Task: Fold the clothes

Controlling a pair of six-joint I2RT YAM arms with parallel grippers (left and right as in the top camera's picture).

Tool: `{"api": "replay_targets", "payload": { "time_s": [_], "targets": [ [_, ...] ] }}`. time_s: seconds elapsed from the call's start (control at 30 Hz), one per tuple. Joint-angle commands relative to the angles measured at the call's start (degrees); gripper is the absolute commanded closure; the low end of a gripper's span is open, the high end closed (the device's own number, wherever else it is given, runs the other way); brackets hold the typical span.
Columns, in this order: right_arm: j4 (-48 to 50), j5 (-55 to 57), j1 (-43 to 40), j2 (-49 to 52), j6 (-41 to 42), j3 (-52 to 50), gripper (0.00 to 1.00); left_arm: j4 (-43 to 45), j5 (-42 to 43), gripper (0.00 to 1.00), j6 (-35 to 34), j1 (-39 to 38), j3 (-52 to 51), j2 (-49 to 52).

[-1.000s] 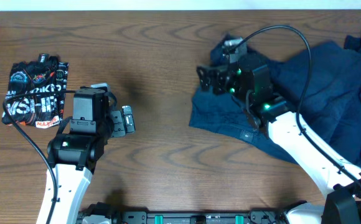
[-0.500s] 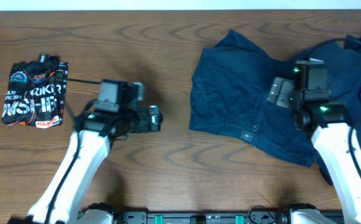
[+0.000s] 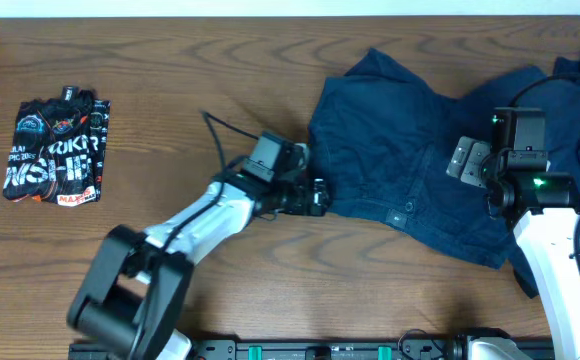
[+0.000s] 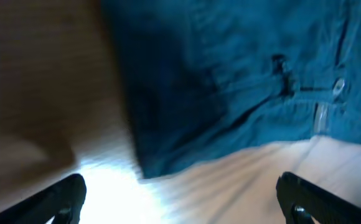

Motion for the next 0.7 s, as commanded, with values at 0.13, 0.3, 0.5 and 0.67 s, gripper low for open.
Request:
{"api": "replay_targets", "payload": {
  "time_s": [0.13,0.3,0.5,0.67],
  "targets": [
    [-1.5,0.8,-0.4,-0.7,-0.7,0.5,0.01,7.7,-0.5,0.06,-5.7,-3.5,0.1,6.2],
    [-1.6,0.8,-0.4,-0.7,-0.7,0.5,0.01,8.0,-3.1,0.61,-5.6,-3.5,0.1,6.6],
    [-2.6,0.9,-0.4,-0.7,-0.7,0.5,0.01,1.5,-8.1,0.94,-5.1,0.2,0.6,4.4],
    [-2.8,0.9,-0.5,-0.7,-0.7,0.5,0.01,-8.5,-25.3,0.94,4.5,13.5,5.8,-2.3]
  ]
}}
